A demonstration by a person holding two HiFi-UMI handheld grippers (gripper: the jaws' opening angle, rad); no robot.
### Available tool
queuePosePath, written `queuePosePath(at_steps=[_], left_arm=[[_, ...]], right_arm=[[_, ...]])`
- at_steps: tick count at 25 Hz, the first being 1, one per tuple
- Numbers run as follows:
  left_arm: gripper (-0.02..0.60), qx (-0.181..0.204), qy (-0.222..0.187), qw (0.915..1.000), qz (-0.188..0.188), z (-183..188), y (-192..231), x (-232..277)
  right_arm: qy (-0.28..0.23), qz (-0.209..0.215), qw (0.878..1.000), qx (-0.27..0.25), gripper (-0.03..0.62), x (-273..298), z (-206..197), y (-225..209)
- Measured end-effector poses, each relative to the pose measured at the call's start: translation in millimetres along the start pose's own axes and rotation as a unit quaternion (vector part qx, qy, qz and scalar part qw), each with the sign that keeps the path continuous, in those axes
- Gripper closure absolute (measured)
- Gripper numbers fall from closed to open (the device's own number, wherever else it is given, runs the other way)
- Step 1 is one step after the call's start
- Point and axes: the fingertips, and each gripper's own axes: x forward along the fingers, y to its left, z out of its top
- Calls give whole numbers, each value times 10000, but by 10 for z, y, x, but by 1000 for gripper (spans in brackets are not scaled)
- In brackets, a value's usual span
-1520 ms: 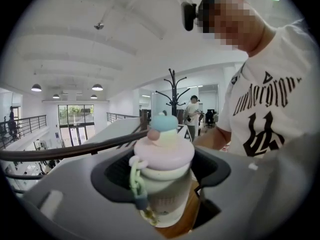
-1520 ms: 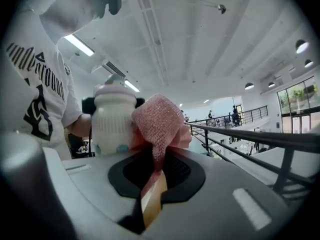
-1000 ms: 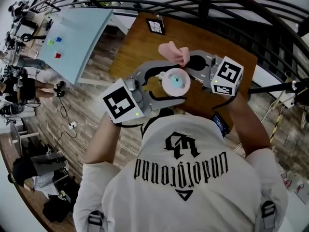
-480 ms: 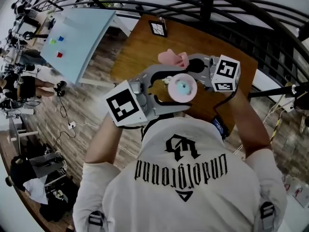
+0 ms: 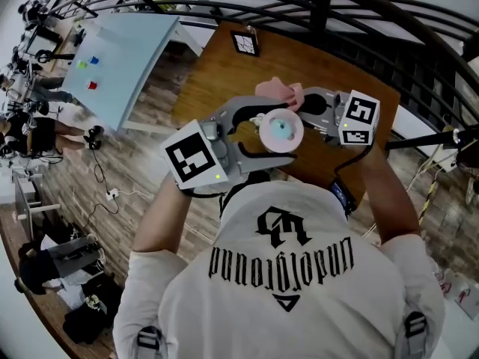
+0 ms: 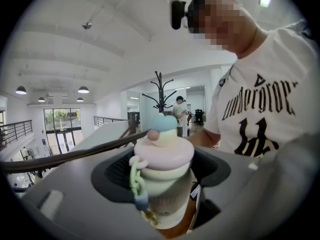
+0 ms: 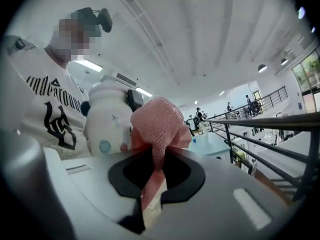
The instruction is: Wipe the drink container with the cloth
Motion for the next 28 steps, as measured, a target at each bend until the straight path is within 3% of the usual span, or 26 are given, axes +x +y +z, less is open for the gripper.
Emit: queuePosePath(at_steps=[5, 8, 11, 14, 21, 24, 28], left_arm=[[199, -66, -54, 9999, 89, 15, 145, 4], [199, -160, -111, 9996, 220, 40, 246, -7], [199, -143, -145, 9991, 367, 77, 351, -18], [199, 144, -231, 9984, 501, 53, 471, -48], [199, 104, -271, 9964, 790, 36, 595, -130], [199, 99, -329, 9959, 842, 55, 641, -137], [199, 8, -382, 9947, 959, 67, 686, -151]], right_arm=[[-459, 3, 9975, -541, 562, -108, 683, 137], [-636, -87, 9959, -640, 562, -211, 843, 151], [-763, -156, 9962, -403, 562, -304, 761, 114], [-633, -288, 9974, -195, 562, -321, 458, 52], [-230, -393, 9987, 227, 562, -222, -185, -24], [-316, -423, 9985, 143, 562, -213, -111, -17], [-586, -450, 9965, -385, 562, -280, 344, 151]])
